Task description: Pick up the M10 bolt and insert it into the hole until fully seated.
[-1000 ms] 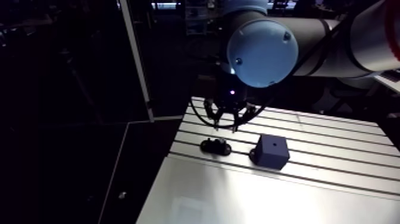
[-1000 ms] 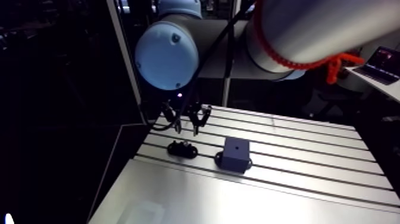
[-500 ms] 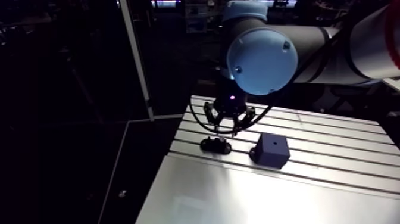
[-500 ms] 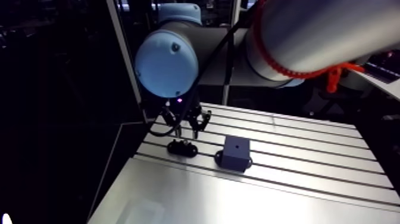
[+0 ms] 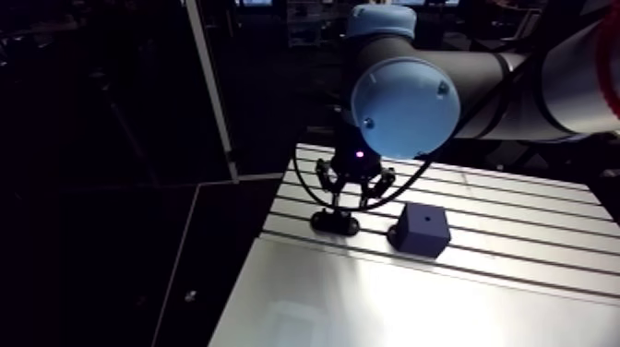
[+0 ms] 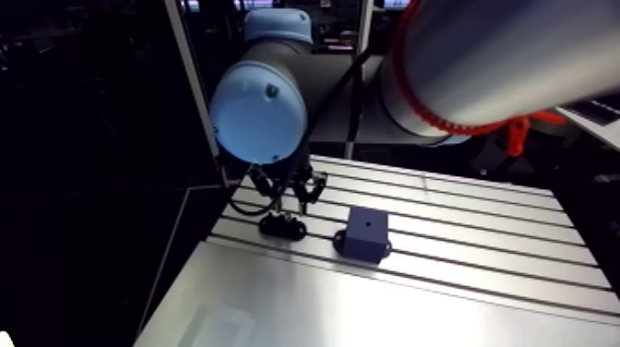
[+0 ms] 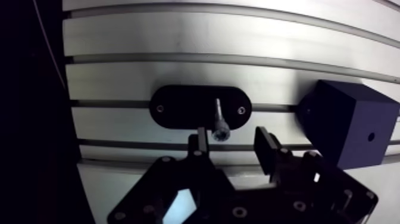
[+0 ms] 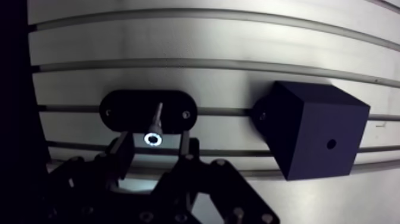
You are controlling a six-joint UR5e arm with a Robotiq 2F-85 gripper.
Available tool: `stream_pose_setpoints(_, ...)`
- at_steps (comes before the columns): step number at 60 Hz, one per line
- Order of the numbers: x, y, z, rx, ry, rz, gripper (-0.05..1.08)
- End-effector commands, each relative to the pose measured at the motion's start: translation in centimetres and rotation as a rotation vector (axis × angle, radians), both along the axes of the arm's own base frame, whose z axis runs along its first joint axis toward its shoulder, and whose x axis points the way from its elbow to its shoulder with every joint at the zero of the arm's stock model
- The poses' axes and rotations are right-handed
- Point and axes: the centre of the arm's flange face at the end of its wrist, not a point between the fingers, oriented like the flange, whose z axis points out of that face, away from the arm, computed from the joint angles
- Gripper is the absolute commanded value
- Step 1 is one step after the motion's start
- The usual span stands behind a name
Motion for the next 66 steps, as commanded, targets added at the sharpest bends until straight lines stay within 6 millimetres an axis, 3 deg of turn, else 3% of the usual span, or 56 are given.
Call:
stream_pose_setpoints(1, 0.0, 0.0, -0.2, -0.004, 0.015, 0.002, 0.48)
stream_pose_setpoints(66, -0.1, -0.5, -1.3, -0.006, -0.004, 0.016, 0.48)
